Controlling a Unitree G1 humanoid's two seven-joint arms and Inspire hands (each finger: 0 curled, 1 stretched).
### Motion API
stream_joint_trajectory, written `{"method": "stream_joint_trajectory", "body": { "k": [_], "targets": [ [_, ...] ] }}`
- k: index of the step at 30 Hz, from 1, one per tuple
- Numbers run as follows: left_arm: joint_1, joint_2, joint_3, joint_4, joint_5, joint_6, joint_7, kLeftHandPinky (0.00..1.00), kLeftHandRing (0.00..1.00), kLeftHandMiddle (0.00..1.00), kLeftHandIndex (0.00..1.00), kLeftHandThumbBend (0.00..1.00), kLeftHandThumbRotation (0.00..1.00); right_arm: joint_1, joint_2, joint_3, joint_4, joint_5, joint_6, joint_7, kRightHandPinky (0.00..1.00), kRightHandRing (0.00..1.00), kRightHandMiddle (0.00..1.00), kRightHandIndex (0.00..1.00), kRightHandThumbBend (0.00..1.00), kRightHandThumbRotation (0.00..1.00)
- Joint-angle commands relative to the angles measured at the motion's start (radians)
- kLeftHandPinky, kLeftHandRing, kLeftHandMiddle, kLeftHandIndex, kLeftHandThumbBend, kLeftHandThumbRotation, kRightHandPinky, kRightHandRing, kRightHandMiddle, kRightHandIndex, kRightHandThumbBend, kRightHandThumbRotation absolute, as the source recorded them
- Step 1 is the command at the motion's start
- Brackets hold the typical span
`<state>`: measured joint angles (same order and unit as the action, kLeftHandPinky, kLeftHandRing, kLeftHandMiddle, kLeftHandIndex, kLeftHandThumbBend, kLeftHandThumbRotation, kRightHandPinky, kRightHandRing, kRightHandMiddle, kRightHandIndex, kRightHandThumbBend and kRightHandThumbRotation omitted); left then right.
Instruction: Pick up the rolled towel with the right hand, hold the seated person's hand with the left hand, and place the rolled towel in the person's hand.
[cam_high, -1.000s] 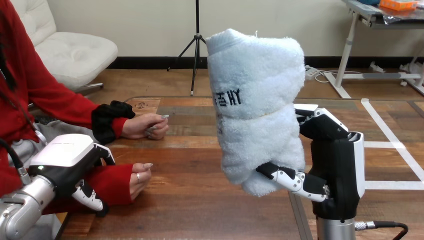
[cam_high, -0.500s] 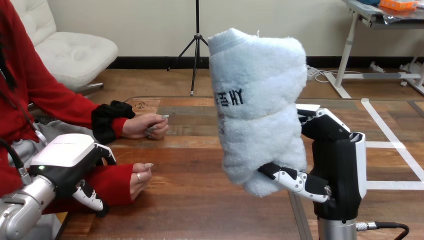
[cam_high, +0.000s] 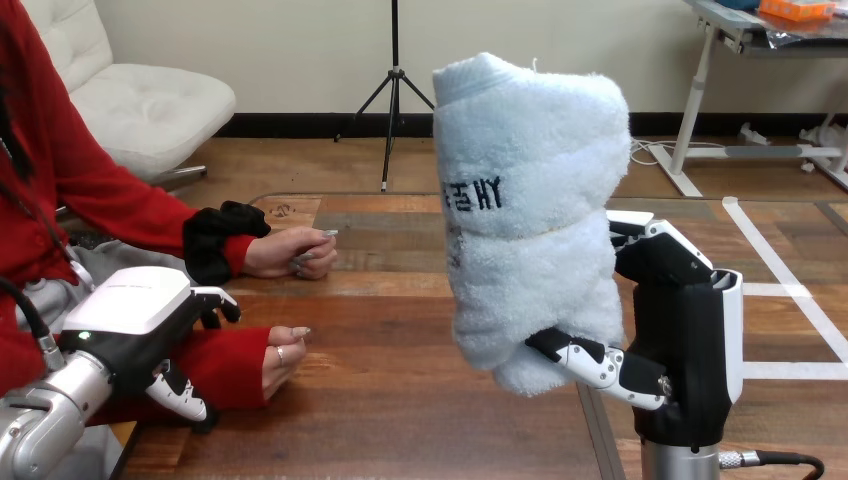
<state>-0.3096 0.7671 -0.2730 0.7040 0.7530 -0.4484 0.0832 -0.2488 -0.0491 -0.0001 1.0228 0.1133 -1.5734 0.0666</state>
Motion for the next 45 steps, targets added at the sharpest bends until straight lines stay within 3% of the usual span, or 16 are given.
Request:
{"method": "stream_joint_trajectory", "body": {
  "k": [1, 13, 33, 45],
  "targets": [
    [-0.021, 0.007, -0.018, -0.004, 0.013, 0.018, 0.009, 0.64, 0.69, 0.75, 0.78, 1.00, 0.09, -0.037, -0.008, 0.001, -0.060, 0.017, -0.018, 0.006, 0.29, 0.37, 0.48, 0.57, 0.76, 0.20],
    [-0.017, 0.004, -0.016, 0.001, -0.005, 0.012, -0.004, 0.60, 0.63, 0.68, 0.72, 1.00, 0.06, -0.035, -0.007, 0.006, -0.067, 0.036, -0.014, 0.015, 0.29, 0.36, 0.49, 0.57, 0.75, 0.20],
    [-0.019, -0.006, -0.014, -0.001, -0.019, 0.018, -0.028, 0.42, 0.44, 0.48, 0.51, 0.97, 0.00, -0.041, -0.011, 0.003, -0.053, 0.052, -0.004, 0.038, 0.29, 0.37, 0.48, 0.57, 0.75, 0.19],
    [-0.019, -0.003, -0.012, -0.003, -0.030, 0.005, -0.025, 0.40, 0.40, 0.45, 0.47, 0.96, 0.00, -0.049, -0.005, -0.009, -0.021, 0.060, 0.020, 0.061, 0.29, 0.35, 0.49, 0.57, 0.75, 0.21]
  ]
}}
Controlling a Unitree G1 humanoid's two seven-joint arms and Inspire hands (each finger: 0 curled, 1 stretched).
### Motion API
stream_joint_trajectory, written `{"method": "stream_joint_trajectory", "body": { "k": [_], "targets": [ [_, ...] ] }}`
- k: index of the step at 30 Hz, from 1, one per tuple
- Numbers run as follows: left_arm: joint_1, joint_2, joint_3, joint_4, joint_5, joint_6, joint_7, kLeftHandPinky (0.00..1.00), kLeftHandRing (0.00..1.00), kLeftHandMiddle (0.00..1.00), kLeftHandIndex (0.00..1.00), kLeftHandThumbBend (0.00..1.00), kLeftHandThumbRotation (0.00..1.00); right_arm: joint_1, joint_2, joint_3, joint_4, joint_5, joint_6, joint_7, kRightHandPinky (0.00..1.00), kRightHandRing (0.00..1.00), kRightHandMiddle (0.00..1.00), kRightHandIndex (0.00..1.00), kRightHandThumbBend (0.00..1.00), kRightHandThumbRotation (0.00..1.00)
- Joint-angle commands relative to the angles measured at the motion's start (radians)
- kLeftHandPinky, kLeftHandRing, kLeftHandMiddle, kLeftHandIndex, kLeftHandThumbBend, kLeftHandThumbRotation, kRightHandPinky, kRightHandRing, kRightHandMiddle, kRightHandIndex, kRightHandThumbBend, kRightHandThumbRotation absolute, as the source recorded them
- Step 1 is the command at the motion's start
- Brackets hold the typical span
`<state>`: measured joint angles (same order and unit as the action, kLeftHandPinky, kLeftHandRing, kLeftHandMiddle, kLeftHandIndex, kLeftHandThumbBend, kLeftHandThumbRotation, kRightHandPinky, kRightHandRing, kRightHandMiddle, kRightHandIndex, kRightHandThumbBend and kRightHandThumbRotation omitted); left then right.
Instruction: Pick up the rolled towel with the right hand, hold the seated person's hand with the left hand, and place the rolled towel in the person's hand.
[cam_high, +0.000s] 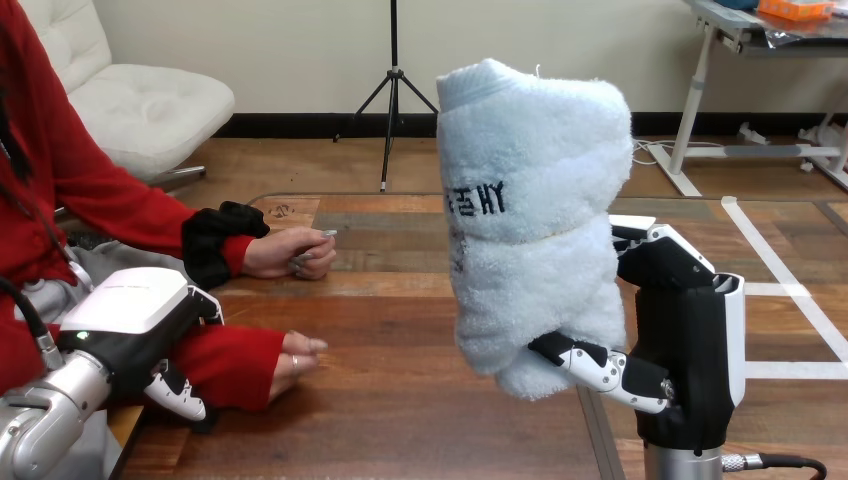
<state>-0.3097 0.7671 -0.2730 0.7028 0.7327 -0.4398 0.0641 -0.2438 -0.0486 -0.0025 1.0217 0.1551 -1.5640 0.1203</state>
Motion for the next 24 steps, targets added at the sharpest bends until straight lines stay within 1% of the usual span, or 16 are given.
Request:
{"method": "stream_joint_trajectory", "body": {
  "k": [1, 6, 11, 15, 21, 24],
  "targets": [
    [-0.019, -0.002, -0.012, -0.003, -0.011, -0.006, -0.006, 0.39, 0.40, 0.45, 0.47, 0.96, 0.00, -0.054, -0.004, -0.007, -0.017, 0.021, 0.016, 0.010, 0.29, 0.35, 0.49, 0.57, 0.75, 0.21],
    [-0.018, 0.000, -0.011, -0.009, -0.015, -0.008, -0.011, 0.40, 0.39, 0.44, 0.46, 0.96, 0.00, -0.059, 0.002, -0.011, -0.009, 0.030, 0.029, 0.021, 0.29, 0.35, 0.49, 0.57, 0.75, 0.21],
    [-0.015, -0.001, -0.003, -0.014, -0.034, -0.014, -0.018, 0.40, 0.38, 0.43, 0.45, 0.96, 0.00, -0.066, 0.007, -0.018, 0.008, 0.031, 0.040, 0.033, 0.28, 0.34, 0.49, 0.57, 0.75, 0.20],
    [-0.012, 0.000, -0.001, -0.019, -0.040, -0.023, -0.013, 0.39, 0.37, 0.42, 0.44, 0.96, 0.00, -0.071, 0.011, -0.022, 0.020, 0.037, 0.052, 0.045, 0.28, 0.34, 0.49, 0.56, 0.75, 0.19],
    [-0.003, 0.000, 0.009, -0.042, -0.061, -0.029, -0.021, 0.39, 0.37, 0.41, 0.43, 0.96, 0.00, -0.092, 0.023, -0.044, 0.059, 0.033, 0.065, 0.055, 0.29, 0.35, 0.49, 0.56, 0.75, 0.15],
    [0.001, -0.002, 0.014, -0.051, -0.075, -0.041, -0.016, 0.38, 0.36, 0.41, 0.43, 0.96, 0.00, -0.100, 0.026, -0.054, 0.080, 0.025, 0.085, 0.058, 0.30, 0.36, 0.49, 0.55, 0.75, 0.13]
  ]
}}
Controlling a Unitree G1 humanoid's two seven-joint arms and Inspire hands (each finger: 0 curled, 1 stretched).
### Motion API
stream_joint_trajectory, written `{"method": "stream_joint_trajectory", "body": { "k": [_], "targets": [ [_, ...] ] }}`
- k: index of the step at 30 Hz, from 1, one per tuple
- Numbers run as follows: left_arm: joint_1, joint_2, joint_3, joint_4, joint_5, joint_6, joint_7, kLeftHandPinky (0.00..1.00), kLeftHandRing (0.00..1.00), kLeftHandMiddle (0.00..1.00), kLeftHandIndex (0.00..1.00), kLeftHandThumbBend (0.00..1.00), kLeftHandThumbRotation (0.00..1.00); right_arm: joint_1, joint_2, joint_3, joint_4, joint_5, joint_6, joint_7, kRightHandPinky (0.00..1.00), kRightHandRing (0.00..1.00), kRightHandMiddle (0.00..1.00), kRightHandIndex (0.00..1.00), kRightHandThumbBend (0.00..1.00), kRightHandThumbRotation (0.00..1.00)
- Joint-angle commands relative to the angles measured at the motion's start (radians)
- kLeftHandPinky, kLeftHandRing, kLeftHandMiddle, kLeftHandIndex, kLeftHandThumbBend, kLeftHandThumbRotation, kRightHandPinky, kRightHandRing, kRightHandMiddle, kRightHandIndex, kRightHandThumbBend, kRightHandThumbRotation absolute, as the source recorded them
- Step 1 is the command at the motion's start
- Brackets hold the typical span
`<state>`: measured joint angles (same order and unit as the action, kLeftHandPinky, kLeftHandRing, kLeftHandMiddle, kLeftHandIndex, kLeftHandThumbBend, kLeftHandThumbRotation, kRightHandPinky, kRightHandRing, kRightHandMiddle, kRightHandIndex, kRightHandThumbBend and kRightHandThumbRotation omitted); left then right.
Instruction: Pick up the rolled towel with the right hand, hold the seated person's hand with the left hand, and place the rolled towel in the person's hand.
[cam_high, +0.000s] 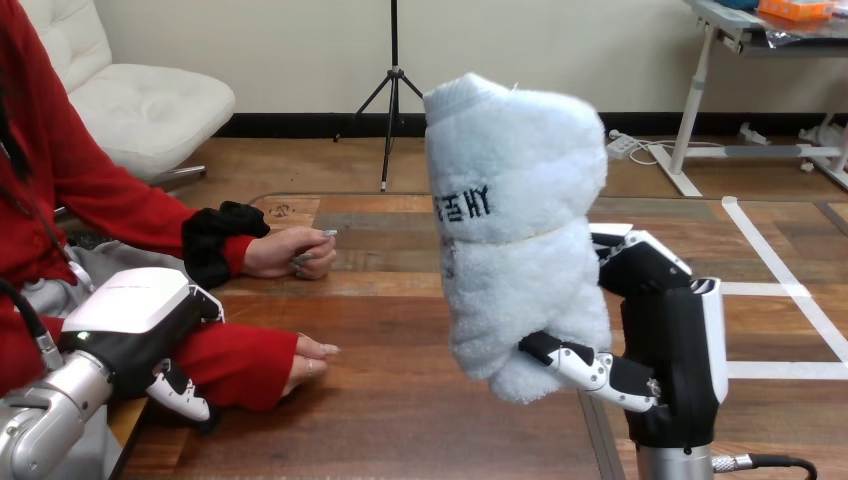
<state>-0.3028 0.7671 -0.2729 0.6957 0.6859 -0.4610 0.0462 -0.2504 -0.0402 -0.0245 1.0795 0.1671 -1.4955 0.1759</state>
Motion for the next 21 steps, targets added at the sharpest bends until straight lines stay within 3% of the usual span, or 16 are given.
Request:
{"method": "stream_joint_trajectory", "body": {
  "k": [1, 12, 21],
  "targets": [
    [-0.003, -0.003, 0.017, -0.050, -0.033, -0.027, 0.008, 0.38, 0.36, 0.41, 0.43, 0.96, 0.00, -0.097, 0.020, -0.037, 0.031, 0.004, 0.024, 0.000, 0.30, 0.36, 0.49, 0.55, 0.76, 0.13],
    [0.030, -0.002, 0.043, -0.139, -0.065, -0.037, 0.003, 0.36, 0.35, 0.40, 0.41, 0.93, 0.00, -0.120, 0.033, -0.065, 0.087, -0.061, 0.092, -0.024, 0.30, 0.35, 0.49, 0.53, 0.79, 0.10],
    [0.062, -0.006, 0.071, -0.228, -0.096, -0.040, 0.001, 0.33, 0.34, 0.38, 0.39, 0.90, 0.00, -0.131, 0.027, -0.068, 0.119, -0.170, 0.140, -0.099, 0.30, 0.35, 0.49, 0.53, 0.79, 0.09]
  ]
}}
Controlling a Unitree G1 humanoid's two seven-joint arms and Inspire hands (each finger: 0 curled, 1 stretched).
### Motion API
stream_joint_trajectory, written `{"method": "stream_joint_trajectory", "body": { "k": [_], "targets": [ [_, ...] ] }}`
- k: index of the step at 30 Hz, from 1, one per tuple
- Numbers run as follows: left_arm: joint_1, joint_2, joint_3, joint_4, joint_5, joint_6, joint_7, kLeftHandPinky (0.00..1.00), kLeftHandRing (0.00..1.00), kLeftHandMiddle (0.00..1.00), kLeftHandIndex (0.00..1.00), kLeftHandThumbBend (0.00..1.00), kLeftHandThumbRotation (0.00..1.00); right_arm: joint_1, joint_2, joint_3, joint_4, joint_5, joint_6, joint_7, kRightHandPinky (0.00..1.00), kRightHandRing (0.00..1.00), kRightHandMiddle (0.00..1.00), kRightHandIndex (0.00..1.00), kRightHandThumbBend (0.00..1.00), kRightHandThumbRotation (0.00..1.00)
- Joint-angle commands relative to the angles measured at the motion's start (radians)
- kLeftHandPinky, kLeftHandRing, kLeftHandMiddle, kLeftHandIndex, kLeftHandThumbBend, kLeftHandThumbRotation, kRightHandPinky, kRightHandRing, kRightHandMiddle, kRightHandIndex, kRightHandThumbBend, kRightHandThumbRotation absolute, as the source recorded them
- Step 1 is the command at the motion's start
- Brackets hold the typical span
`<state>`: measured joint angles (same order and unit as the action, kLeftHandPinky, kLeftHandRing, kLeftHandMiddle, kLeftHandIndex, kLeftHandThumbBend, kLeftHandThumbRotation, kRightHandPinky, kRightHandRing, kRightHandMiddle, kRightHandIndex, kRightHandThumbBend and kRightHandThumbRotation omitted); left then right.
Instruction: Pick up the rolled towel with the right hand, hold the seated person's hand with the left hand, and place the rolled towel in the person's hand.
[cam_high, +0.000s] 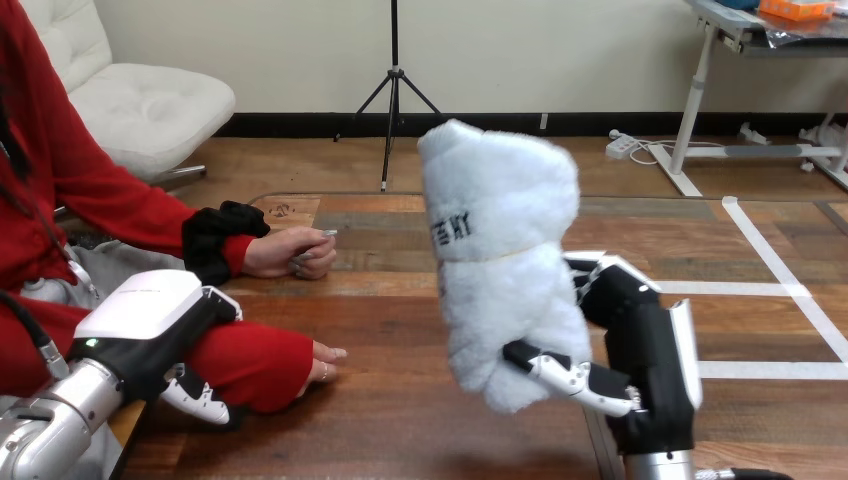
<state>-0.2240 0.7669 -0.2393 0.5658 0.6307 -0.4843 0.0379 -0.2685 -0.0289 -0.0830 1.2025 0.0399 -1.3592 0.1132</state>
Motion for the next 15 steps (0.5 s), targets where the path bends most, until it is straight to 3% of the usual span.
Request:
{"method": "stream_joint_trajectory", "body": {
  "k": [1, 15],
  "targets": [
    [-0.013, -0.007, 0.042, -0.110, -0.044, -0.020, 0.011, 0.33, 0.33, 0.38, 0.39, 0.90, 0.00, -0.115, 0.015, -0.008, 0.000, -0.059, 0.008, -0.049, 0.30, 0.35, 0.49, 0.53, 0.79, 0.08],
    [0.027, -0.015, 0.083, -0.240, -0.061, -0.007, 0.006, 0.27, 0.30, 0.35, 0.35, 0.87, 0.00, -0.132, 0.015, 0.013, 0.026, -0.204, 0.059, -0.179, 0.32, 0.38, 0.50, 0.53, 0.78, 0.04]
  ]
}}
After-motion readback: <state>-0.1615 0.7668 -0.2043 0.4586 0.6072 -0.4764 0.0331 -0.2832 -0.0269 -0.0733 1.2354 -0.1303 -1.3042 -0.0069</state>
